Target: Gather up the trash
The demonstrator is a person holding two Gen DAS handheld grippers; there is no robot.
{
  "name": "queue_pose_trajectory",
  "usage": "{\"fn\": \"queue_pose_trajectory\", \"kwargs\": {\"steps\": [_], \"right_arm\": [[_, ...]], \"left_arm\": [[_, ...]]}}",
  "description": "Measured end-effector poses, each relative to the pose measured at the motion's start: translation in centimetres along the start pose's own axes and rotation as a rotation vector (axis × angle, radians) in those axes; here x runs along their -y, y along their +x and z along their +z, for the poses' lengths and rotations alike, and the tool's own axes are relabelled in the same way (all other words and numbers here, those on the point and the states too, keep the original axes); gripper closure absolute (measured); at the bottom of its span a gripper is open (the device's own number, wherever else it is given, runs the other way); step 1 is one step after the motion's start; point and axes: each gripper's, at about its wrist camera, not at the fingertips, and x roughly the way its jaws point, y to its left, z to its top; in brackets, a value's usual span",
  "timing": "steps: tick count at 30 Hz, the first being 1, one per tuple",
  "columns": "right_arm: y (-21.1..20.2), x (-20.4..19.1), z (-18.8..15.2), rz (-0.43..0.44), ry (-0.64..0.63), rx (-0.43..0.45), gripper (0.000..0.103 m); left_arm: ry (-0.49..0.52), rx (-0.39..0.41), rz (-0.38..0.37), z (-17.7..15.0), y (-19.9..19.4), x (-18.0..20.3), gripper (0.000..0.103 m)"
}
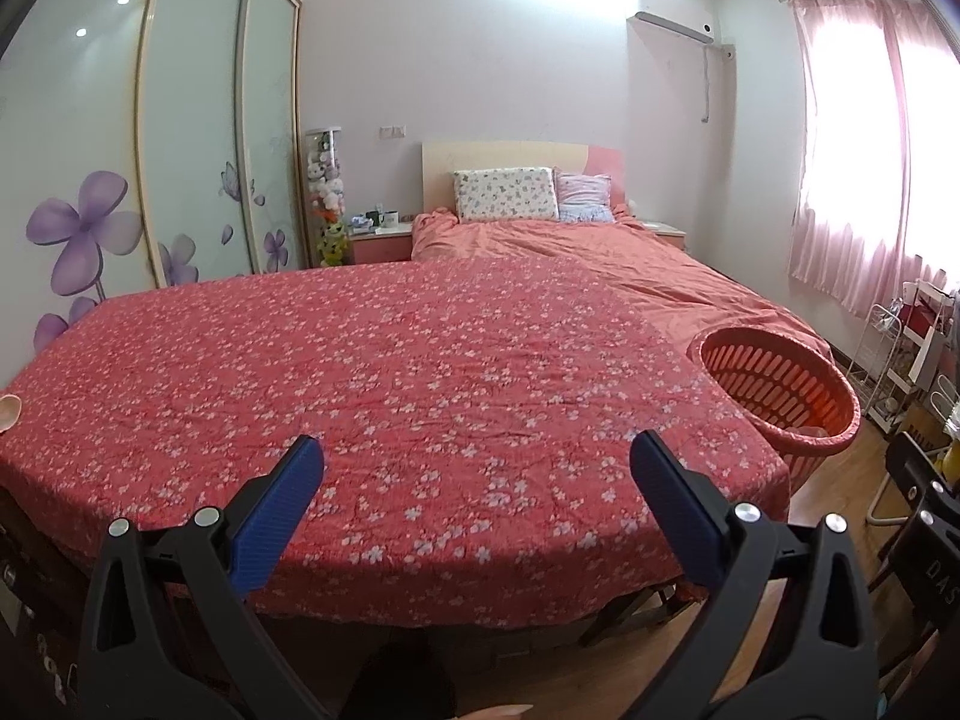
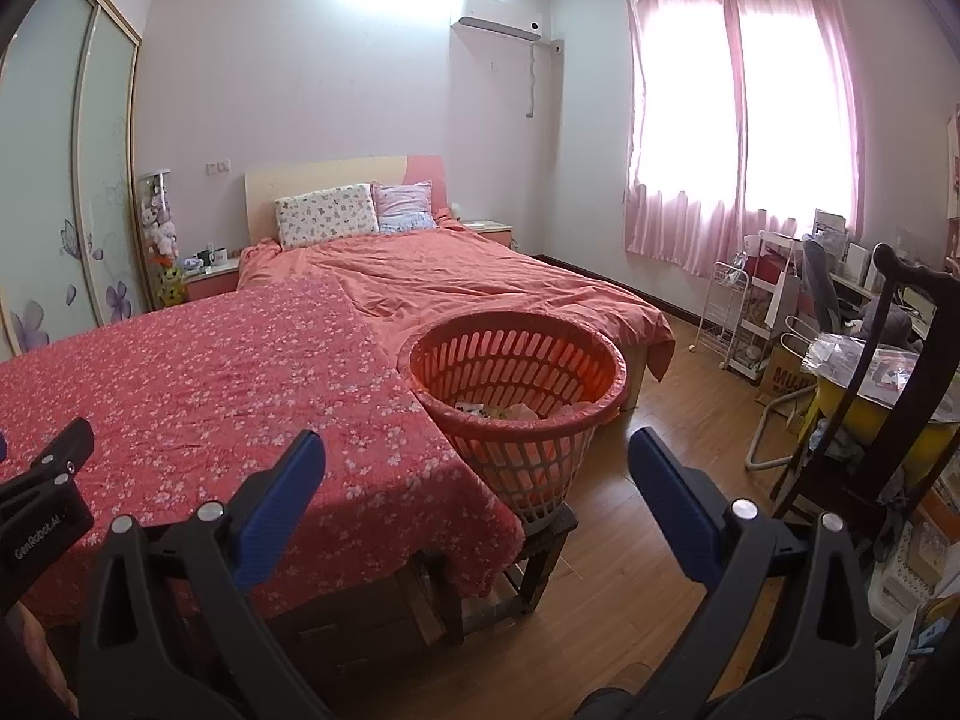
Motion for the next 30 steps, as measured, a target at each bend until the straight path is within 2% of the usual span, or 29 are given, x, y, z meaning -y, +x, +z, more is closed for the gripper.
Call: {"fn": "queue_pose_trajectory", "kwargs": {"steps": [14, 30], "right_arm": [[0.7, 0.39, -0.21, -0.016, 0.012, -0.027, 0.004], [0.86, 0.39, -0.25, -0.012, 0.01, -0.031, 0.004]], "left_arm": [[-0.018, -0.037, -0.001, -0.46, 0.28, -0.36, 0.002], [-0.027, -0.029, 0.002, -0.19, -0.03, -0.35, 0.002]]}}
